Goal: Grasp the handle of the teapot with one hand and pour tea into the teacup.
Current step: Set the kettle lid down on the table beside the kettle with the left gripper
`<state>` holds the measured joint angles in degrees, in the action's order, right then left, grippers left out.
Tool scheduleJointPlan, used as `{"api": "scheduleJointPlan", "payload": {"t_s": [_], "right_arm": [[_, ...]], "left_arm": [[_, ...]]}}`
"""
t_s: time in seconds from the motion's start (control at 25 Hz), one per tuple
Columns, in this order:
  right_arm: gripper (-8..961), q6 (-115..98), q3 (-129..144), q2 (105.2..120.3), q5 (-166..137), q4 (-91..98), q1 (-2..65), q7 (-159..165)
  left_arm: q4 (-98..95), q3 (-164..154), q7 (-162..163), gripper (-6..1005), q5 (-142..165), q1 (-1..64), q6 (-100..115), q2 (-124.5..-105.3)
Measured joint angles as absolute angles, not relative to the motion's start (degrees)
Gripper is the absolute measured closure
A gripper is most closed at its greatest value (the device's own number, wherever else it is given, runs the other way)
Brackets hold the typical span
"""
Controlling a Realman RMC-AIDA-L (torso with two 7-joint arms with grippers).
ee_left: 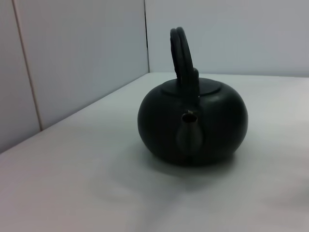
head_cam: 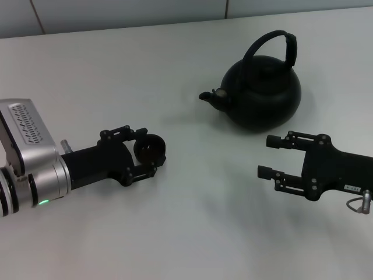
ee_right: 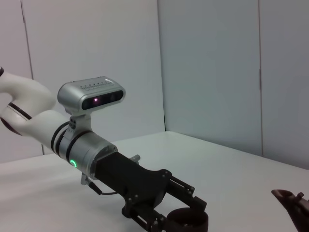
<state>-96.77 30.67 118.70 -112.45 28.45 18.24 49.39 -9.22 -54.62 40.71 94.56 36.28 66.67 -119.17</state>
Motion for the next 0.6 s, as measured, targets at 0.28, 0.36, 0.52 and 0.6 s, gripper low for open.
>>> {"api": "scheduleJointPlan", "payload": {"t_s": [0.28,0.36,0.52,0.6], "right_arm": [[321,-96.99,30.67,118.8,-112.41,28.68,18.19,49.39],[321,-97.01,30.67,118.81,-112.41,28.67,18.18,49.39],[321,-97.11,30.67,118.82,-112.41,28.66,18.19,49.39],[321,-97.17,30.67,118.82,-112.41,28.65,18.19,49.39]], "left_arm": [[-8.73,-54.69,40.68,265,94.57,36.3,65.5,-119.17],[-8.72,-54.69,40.67,262,94.57,36.3,65.48,-119.17],[-8.4,-54.73,40.65,258,94.57,36.3,65.1,-119.17],[-8.33,-54.67,40.65,256,94.57,36.3,65.02,-119.17]]}}
